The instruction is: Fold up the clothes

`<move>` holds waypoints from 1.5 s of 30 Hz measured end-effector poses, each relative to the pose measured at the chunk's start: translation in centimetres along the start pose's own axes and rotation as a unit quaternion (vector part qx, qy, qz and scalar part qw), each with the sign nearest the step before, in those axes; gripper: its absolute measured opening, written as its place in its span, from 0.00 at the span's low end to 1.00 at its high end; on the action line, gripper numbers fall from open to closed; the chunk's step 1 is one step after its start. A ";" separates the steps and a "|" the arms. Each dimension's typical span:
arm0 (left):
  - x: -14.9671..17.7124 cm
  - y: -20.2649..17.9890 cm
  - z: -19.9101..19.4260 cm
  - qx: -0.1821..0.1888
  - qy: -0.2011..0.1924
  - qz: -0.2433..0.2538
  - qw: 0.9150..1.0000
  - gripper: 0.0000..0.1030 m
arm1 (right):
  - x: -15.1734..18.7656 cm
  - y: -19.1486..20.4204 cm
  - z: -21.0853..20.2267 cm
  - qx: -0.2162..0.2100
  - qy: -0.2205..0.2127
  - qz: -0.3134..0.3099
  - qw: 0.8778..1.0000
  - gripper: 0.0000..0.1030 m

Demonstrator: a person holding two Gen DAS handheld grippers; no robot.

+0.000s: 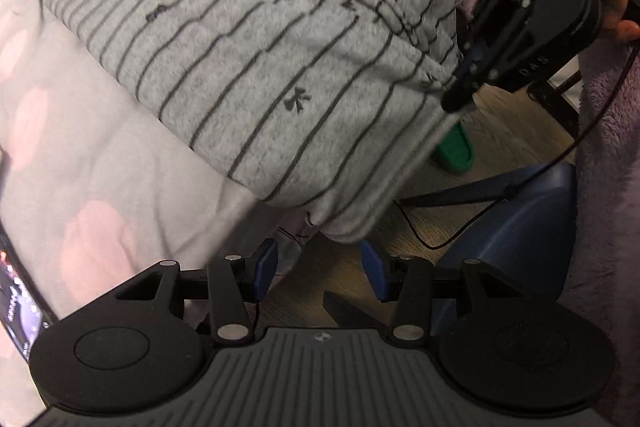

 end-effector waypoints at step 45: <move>-0.2 5.2 -6.9 0.053 -0.111 -0.178 0.976 0.13 | -1.4 1.9 -5.9 0.025 -0.134 0.013 0.991 0.26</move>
Point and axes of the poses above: each gripper's, at about its wrist camera, not at the fingertips, and z roughly the way its jaws point, y to its left, x to its underside, the point moved 3 cm from there along z, roughly the way its jaws point, and after that the axes turned 10 degrees about x, right-handed, at the moved point
